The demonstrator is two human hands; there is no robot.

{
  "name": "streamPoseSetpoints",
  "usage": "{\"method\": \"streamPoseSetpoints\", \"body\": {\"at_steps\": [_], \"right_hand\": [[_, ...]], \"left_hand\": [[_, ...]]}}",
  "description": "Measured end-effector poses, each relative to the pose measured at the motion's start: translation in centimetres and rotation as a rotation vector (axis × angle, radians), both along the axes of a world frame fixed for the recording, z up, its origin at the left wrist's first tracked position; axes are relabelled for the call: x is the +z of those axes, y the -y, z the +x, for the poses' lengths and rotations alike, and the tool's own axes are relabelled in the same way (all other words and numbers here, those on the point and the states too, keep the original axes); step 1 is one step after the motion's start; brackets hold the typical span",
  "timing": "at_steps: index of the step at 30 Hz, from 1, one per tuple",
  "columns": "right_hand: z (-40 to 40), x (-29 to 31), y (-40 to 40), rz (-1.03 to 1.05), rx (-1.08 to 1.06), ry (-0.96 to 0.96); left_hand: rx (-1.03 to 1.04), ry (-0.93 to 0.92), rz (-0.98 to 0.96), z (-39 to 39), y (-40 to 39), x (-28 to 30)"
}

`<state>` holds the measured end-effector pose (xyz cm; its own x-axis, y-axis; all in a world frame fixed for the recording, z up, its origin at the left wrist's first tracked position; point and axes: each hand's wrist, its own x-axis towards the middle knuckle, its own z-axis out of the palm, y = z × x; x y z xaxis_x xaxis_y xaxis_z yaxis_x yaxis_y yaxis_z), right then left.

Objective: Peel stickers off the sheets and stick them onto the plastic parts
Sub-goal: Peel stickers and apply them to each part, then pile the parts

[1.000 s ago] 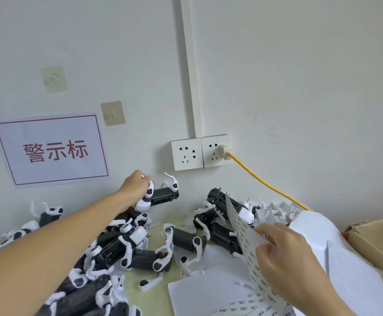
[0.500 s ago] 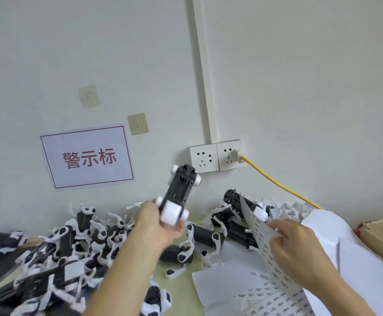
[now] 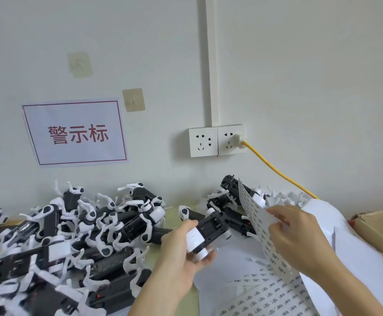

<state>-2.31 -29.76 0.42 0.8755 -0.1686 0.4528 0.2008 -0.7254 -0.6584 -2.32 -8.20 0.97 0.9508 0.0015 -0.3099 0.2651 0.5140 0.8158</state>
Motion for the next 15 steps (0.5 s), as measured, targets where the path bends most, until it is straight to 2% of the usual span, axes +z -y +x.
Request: {"method": "streamPoseSetpoints", "body": {"at_steps": [6, 9, 15], "right_hand": [[-0.4, 0.3, 0.2, 0.213, 0.058, -0.015], [-0.7, 0.5, 0.2, 0.348, 0.129, -0.012], [-0.4, 0.3, 0.3, 0.478, 0.198, -0.066]], "left_hand": [[-0.093, -0.087, 0.107, 0.4, 0.0, -1.3], [-0.066, -0.145, 0.143, 0.7, -0.5, -2.2], [0.166, 0.031, 0.68, 1.6, -1.7, -2.9]]}}
